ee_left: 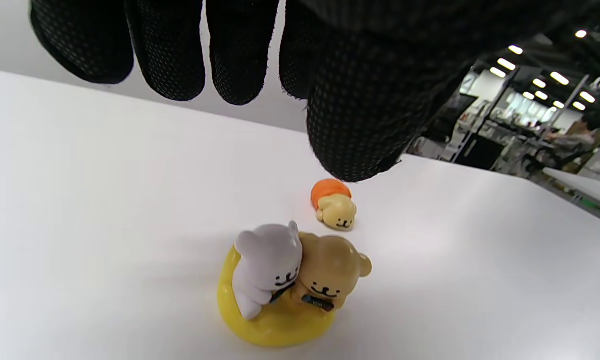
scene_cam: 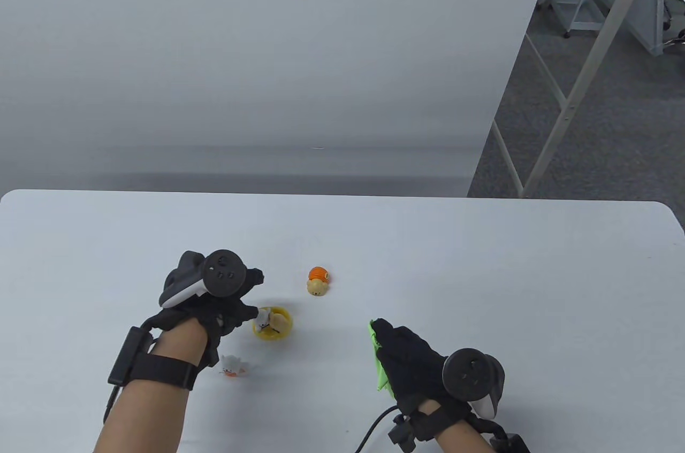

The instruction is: Dust the small ornaments

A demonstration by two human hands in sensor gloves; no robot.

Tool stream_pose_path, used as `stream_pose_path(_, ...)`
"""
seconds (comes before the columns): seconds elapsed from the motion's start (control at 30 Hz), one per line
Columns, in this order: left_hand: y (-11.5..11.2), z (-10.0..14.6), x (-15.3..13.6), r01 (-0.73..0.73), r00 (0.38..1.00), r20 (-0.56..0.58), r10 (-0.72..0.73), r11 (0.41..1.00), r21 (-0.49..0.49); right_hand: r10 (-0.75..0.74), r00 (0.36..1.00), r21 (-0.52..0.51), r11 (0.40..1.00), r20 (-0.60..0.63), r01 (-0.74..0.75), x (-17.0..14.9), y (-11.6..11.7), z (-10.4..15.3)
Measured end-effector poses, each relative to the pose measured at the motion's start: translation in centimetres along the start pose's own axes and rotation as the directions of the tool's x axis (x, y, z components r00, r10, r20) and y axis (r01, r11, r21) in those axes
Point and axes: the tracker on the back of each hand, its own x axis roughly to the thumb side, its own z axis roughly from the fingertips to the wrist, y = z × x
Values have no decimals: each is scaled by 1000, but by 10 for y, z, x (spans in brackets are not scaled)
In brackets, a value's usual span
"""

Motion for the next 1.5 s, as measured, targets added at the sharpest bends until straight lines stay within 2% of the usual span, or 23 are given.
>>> stream_pose_path(0.17, -23, -24, 6, 48, 998, -27, -51, 992, -114, -5, 1000, -11, 1000, 0, 5, 0, -4, 0)
stream_pose_path(0.37, -45, -43, 4, 58, 995, -68, -76, 970, -236, -11, 1000, -13, 1000, -1, 11, -1, -5, 0)
stream_pose_path(0.43, -49, -46, 2, 28, 998, -53, -42, 969, -247, -13, 1000, -14, 1000, 0, 13, -1, -5, 0)
stream_pose_path(0.6, -55, -52, 1, 58, 995, -59, -77, 959, -277, -15, 1000, -13, 1000, 0, 15, -1, -5, 0)
stream_pose_path(0.83, -59, -59, 0, 57, 995, -59, -76, 961, -271, -16, 1000, -12, 1000, -5, 16, -1, -5, 0)
stream_pose_path(0.93, -60, -60, 1, 84, 995, -29, -93, 970, -226, -10, 1000, -2, 1000, -8, 10, -2, -4, 0)
stream_pose_path(1.1, -53, -58, 1, 11, 1000, -24, -16, 979, -204, -8, 1000, -1, 1000, -3, 8, -1, -4, 0)
stream_pose_path(1.27, -21, -39, 3, -200, 977, 72, 200, 980, -8, -18, 1000, -5, 1000, -16, 18, -4, -6, 0)
stream_pose_path(1.4, 1, -10, 12, -286, 948, 181, 260, 949, 135, -35, 999, -7, 999, -22, 35, -6, -9, -1)
stream_pose_path(1.5, 8, 17, 20, -328, 931, 239, 274, 918, 225, -47, 998, -12, 999, -30, 47, -9, -11, -1)
